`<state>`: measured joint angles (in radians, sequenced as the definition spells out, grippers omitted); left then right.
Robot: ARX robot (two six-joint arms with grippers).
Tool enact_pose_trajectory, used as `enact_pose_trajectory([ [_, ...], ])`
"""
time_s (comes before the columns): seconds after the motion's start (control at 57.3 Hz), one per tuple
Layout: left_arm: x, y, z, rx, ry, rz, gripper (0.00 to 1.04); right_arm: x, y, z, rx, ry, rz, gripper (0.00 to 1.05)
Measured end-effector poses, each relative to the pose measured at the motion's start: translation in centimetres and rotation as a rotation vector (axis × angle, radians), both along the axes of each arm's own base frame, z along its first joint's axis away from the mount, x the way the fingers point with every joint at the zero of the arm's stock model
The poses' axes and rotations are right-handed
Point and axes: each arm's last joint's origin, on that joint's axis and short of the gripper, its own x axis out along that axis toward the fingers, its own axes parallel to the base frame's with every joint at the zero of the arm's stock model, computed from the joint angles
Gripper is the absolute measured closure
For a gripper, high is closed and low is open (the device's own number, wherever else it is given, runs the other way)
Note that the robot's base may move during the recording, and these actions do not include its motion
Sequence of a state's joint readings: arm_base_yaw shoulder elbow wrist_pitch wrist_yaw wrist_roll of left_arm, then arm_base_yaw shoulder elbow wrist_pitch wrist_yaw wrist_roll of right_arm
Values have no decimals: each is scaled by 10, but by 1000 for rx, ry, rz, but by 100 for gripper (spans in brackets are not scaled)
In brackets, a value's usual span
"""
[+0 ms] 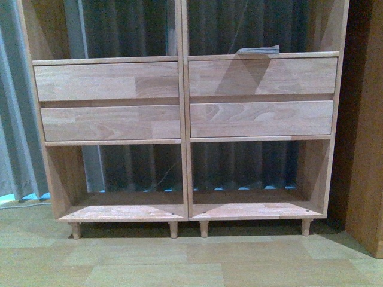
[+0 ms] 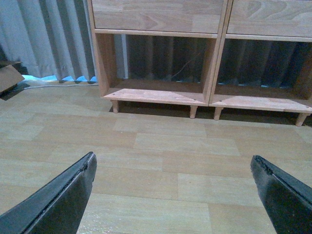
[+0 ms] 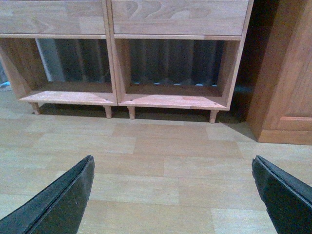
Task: Organize books on shelf
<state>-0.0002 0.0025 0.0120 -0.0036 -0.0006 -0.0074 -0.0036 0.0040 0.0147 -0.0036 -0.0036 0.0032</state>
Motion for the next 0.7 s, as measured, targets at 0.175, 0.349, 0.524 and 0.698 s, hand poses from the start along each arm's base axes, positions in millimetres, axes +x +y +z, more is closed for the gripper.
enact_pose_trajectory([
  [0.175, 0, 0, 0, 0, 0, 0, 7, 0, 0, 0, 0, 0, 0, 7],
  [0.349, 0, 0, 0, 0, 0, 0, 7, 0, 0, 0, 0, 0, 0, 7],
  [0.524, 0, 0, 0, 0, 0, 0, 7, 0, 0, 0, 0, 0, 0, 7],
  [0.698, 0, 0, 0, 0, 0, 0, 7, 0, 0, 0, 0, 0, 0, 7],
])
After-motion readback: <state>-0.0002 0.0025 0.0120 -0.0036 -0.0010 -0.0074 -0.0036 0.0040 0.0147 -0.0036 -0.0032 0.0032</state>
